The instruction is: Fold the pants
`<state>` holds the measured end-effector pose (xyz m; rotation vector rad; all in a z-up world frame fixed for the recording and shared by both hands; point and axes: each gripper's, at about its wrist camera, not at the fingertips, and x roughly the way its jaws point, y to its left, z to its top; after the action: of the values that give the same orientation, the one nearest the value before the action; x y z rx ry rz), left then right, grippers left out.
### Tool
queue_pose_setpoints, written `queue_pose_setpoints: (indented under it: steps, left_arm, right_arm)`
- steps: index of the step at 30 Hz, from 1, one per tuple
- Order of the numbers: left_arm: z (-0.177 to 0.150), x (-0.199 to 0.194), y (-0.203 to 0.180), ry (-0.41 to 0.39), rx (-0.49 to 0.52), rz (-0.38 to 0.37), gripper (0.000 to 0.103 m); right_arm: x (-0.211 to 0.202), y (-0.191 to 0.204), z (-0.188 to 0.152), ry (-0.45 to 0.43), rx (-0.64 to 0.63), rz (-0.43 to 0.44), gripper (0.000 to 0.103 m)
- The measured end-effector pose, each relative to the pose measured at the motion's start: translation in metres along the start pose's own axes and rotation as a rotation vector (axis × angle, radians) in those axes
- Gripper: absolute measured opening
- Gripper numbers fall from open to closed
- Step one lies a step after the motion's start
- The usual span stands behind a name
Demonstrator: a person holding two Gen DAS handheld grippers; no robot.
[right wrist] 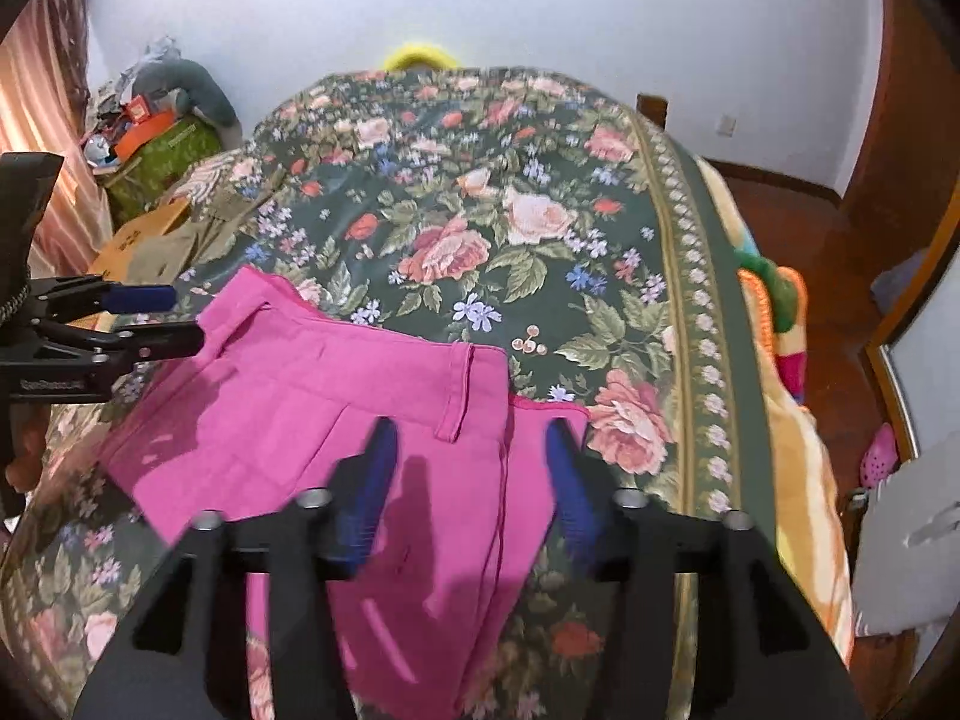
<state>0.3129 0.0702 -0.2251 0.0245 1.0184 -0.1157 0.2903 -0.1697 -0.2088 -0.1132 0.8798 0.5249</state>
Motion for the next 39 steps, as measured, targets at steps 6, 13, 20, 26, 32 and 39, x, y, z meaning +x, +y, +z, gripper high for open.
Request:
queue_pose_setpoints:
  steps: [6, 13, 20, 26, 32, 39]
  left_arm:
    - [-0.019, 0.009, 0.013, 0.085, -0.045, -0.031, 0.076]
    - [-0.03, 0.037, 0.018, 0.16, -0.11, -0.092, 0.076]
    - [-0.017, 0.049, 0.01, 0.155, -0.102, -0.109, 0.064]
    - [-0.011, 0.051, 0.006, 0.152, -0.095, -0.128, 0.031]
    - [-0.011, 0.035, 0.0, 0.104, -0.072, -0.09, 0.02]
    - [-0.007, -0.007, -0.005, 0.003, -0.012, -0.019, 0.017]
  right_arm:
    - [-0.004, -0.003, -0.023, 0.047, 0.064, 0.036, 0.051]
    - [0.014, -0.021, -0.043, 0.081, 0.186, 0.104, 0.057]
    - [0.024, -0.023, -0.037, 0.073, 0.186, 0.14, 0.054]
    - [0.027, -0.019, -0.03, 0.05, 0.176, 0.156, 0.022]
    - [0.017, -0.011, -0.022, 0.017, 0.134, 0.112, 0.012]
    - [-0.007, 0.01, 0.004, -0.038, 0.079, 0.1, 0.011]
